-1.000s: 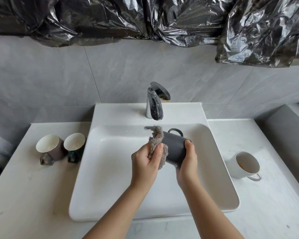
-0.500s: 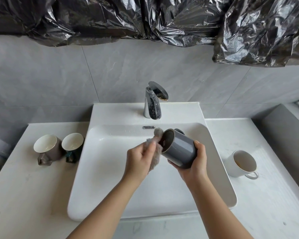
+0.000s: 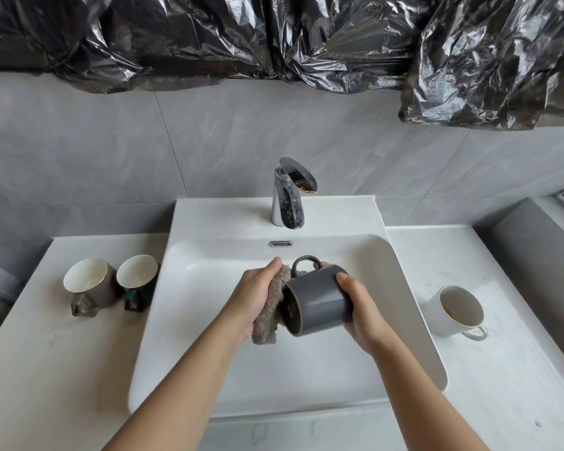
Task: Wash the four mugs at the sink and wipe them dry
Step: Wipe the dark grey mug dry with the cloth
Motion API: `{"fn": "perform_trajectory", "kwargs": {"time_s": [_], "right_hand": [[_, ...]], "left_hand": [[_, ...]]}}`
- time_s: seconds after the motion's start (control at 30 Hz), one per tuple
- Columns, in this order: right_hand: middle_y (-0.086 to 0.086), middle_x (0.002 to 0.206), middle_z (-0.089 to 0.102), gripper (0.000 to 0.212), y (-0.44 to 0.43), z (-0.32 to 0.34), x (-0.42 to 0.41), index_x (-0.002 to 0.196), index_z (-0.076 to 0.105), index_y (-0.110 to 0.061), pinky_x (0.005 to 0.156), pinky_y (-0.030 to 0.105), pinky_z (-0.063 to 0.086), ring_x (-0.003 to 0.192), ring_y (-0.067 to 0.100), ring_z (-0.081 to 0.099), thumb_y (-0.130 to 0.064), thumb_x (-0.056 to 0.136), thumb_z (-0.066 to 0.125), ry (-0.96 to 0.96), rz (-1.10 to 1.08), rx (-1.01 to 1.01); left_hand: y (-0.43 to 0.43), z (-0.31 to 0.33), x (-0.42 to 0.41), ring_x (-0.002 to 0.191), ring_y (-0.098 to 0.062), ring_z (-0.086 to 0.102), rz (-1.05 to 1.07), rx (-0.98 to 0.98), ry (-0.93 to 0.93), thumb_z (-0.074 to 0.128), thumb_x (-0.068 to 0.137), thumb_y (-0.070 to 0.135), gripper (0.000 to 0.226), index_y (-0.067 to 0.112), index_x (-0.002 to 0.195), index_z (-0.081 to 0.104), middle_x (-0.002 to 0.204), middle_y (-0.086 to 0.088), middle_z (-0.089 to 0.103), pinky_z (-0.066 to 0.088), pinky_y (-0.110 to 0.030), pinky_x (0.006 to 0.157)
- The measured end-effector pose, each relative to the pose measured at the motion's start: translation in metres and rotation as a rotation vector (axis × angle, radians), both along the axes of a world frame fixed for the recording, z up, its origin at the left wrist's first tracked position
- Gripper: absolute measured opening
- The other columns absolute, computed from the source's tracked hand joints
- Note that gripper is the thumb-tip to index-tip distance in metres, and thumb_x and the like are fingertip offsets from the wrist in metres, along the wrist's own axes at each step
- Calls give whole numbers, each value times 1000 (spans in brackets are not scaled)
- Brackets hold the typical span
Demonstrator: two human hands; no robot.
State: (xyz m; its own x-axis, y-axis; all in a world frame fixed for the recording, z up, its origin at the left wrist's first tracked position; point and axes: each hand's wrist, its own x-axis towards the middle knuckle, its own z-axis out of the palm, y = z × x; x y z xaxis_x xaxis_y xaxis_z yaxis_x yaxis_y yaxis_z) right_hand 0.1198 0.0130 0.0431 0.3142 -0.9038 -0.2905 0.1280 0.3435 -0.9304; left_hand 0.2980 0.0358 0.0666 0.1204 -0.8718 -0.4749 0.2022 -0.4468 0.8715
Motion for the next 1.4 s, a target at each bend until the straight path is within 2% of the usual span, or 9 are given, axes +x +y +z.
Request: {"fn": "perform_trajectory", "kwargs": {"time_s": [0.2, 0.33, 0.47, 0.7, 0.87, 1.0, 1.13, 1.23, 1.4], "right_hand": [[-4, 98, 70, 37, 1, -5, 11, 100, 70, -30, 85, 34, 41, 94, 12, 58, -49, 75, 50, 129, -47, -198], [-11, 99, 70, 41, 7, -11, 19, 107, 66, -27, 84, 24, 45, 95, 5, 60, -48, 75, 51, 139, -137, -241], [-10, 103, 70, 52, 10, -17, 16, 114, 64, -25, 82, 16, 45, 98, 4, 61, -52, 72, 49, 149, -164, -301], [-15, 102, 69, 59, 18, -16, 17, 124, 56, -21, 79, 7, 44, 93, -8, 61, -50, 73, 50, 150, -223, -406], [0, 129, 55, 56, 18, -21, 14, 135, 49, -25, 100, 26, 44, 124, 11, 53, -48, 83, 52, 360, -210, -651], [4, 126, 50, 58, 16, -26, 15, 137, 44, -22, 101, 39, 45, 121, 21, 52, -41, 84, 55, 407, -190, -804], [4, 136, 50, 63, 16, -16, 13, 138, 42, -34, 102, 45, 47, 126, 24, 51, -52, 81, 65, 292, -5, -585], [0, 132, 60, 73, 9, 6, 2, 137, 49, -32, 97, 25, 45, 123, 11, 56, -68, 75, 67, 157, 118, -394], [-21, 107, 68, 67, -4, 20, 5, 125, 53, -29, 89, 18, 46, 108, 2, 61, -50, 65, 74, 246, 255, -334]], "left_hand": [[1, -8, -14, 87, -33, 69, 185, -39, -142, 47, 74, 61, 51, 19, 80, 74, 88, -11, 74, 54, -46, 82], [1, -7, -23, 67, -25, 65, 233, 86, 70, 41, 94, 53, 49, 14, 93, 72, 90, -10, 73, 47, -30, 59], [4, -3, -19, 56, -27, 67, 133, 152, 231, 39, 99, 49, 46, 11, 92, 64, 77, -12, 70, 53, -35, 51], [4, -9, -12, 77, -25, 69, 14, 241, 318, 34, 94, 65, 61, 14, 99, 66, 83, -11, 74, 52, -36, 74], [5, -7, -1, 103, -30, 68, -139, 274, 366, 53, 79, 69, 71, 9, 113, 68, 111, -16, 71, 49, -47, 98], [6, -4, 3, 95, -27, 71, -165, 228, 361, 65, 75, 51, 49, 11, 104, 70, 106, -14, 73, 51, -42, 91], [6, -8, 11, 101, -30, 68, -129, 218, 335, 65, 75, 53, 54, 11, 108, 69, 109, -16, 72, 50, -44, 96], [7, -8, 20, 92, -28, 70, -139, 288, 324, 57, 84, 58, 51, 14, 106, 69, 105, -14, 73, 52, -39, 90], [2, -11, 23, 92, -28, 70, -156, 301, 333, 58, 82, 62, 56, 15, 110, 69, 106, -15, 73, 52, -38, 90]]}}
